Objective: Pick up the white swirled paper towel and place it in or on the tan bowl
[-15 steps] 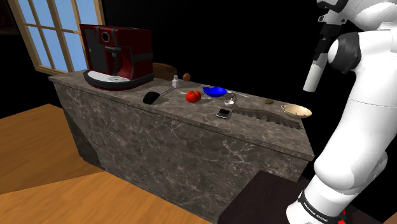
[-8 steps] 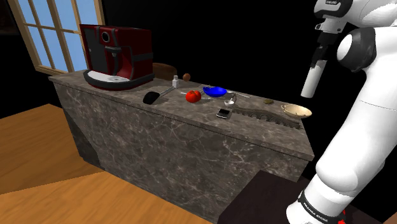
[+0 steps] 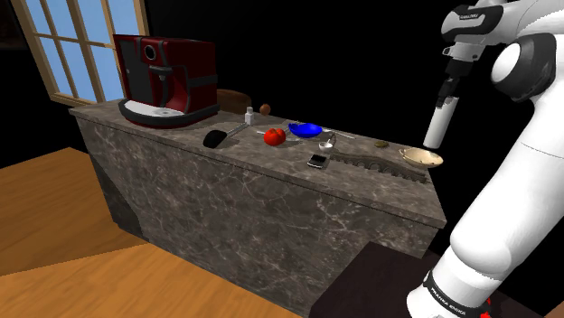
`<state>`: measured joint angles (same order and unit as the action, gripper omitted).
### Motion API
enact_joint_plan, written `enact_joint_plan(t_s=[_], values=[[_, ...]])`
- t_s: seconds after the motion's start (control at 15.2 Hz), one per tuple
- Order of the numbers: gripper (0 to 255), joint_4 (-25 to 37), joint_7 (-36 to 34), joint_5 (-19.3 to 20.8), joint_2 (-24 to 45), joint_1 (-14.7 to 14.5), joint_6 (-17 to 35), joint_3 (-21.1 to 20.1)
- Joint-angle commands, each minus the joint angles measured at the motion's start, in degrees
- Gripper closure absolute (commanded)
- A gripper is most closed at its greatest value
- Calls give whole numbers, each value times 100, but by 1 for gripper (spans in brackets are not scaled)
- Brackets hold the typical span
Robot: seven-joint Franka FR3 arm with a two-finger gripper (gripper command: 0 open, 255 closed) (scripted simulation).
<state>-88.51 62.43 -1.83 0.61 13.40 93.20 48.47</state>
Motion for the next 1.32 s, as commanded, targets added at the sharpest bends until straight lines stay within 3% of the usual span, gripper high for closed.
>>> enact_joint_plan(t_s=[0.0, 0.4, 0.92, 0.99, 1.25], values=[[255, -196, -31, 46, -58, -20, 161, -17], [255, -781, -101, 159, -203, -53, 651, -55], [255, -820, -105, 165, -211, -53, 685, -57], [0, -820, -105, 165, -211, -53, 685, -57], [0, -820, -105, 165, -211, -53, 685, -57]])
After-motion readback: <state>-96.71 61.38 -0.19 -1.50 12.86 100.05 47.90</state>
